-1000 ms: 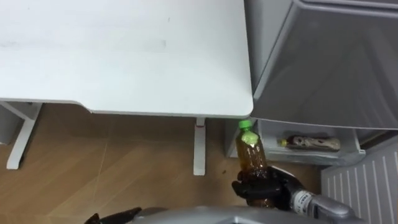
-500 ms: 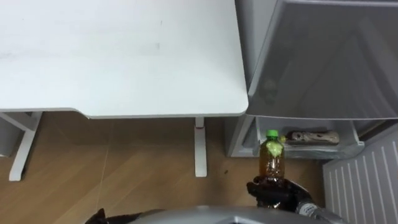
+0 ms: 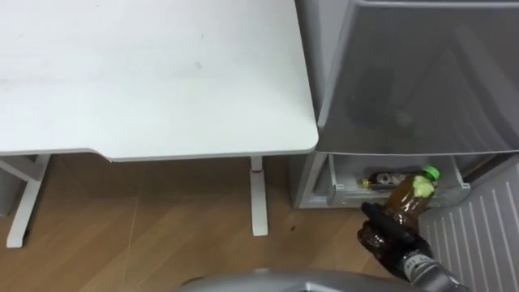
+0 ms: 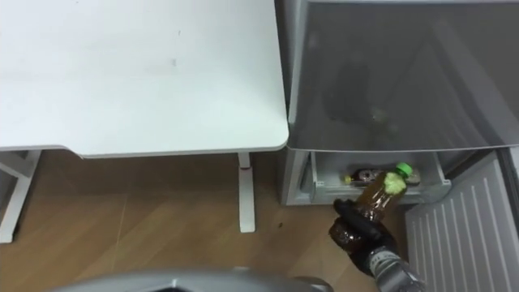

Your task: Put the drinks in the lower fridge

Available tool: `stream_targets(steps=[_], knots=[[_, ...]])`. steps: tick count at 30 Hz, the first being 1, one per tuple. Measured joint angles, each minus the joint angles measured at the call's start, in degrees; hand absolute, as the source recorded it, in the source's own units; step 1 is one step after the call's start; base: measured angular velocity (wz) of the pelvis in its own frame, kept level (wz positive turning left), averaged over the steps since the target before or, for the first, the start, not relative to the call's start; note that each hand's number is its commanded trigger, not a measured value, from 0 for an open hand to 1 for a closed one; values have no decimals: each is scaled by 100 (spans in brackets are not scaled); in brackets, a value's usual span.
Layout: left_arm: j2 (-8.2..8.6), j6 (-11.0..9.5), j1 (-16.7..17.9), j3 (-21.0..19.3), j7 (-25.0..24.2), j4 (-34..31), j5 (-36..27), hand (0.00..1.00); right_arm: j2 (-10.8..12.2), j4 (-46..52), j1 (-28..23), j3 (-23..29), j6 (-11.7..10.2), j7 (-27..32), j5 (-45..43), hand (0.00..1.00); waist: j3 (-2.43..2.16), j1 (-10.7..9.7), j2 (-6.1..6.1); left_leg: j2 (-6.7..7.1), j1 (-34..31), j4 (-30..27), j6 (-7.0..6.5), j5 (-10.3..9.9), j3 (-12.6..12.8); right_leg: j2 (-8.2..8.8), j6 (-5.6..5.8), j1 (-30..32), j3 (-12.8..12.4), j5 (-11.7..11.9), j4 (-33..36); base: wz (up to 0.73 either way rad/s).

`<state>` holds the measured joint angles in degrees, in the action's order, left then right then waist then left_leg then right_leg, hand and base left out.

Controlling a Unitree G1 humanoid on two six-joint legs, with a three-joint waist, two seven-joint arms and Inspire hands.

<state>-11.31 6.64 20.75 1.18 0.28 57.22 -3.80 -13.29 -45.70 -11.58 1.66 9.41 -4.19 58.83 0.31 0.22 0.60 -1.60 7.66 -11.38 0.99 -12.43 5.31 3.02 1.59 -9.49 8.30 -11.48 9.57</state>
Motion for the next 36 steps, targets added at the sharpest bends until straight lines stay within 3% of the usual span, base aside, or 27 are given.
stream_targets(steps=[7,11,14,17,21,27,36], knots=[[64,204,89,-103,-152,-4,238,0,-32,-100,220,481,-38,193,1201,100,-1,-5,-88,42,-111,-62,-17,-9,-104,62,21,68,137,-83,80,8],[60,216,-22,-96,-265,-32,226,0,-99,-568,851,580,-191,218,1624,100,0,-148,-150,68,-555,-292,-32,5,-255,112,4,433,287,-109,331,19],[43,220,-357,-90,-346,-34,230,0,-207,-1129,1611,651,-217,240,1888,100,18,-131,-211,76,-1075,-553,-48,18,-286,163,-21,997,298,-146,689,7],[-101,192,-805,27,-358,19,202,0,-310,-1667,2463,650,-238,285,2023,100,58,-136,-182,148,-1631,-698,-87,128,-293,287,-32,1660,300,-211,1151,5],[-343,141,-1160,187,-347,69,202,0,-348,-2149,3021,645,-233,296,2183,100,123,-59,-99,168,-2268,-860,-110,246,-235,356,-72,2409,241,-211,1462,-5],[-424,154,-1305,576,-312,223,-228,0,-618,-2371,3666,637,-234,420,2262,100,155,169,-41,197,-3157,-1181,-130,311,-149,406,-104,3444,36,-206,1974,-5],[-450,93,-1450,695,-114,340,-523,0,-902,-2366,4278,630,-246,734,2419,100,202,403,33,253,-4537,-1872,-147,317,-56,612,-201,4937,-43,-340,2873,3]])
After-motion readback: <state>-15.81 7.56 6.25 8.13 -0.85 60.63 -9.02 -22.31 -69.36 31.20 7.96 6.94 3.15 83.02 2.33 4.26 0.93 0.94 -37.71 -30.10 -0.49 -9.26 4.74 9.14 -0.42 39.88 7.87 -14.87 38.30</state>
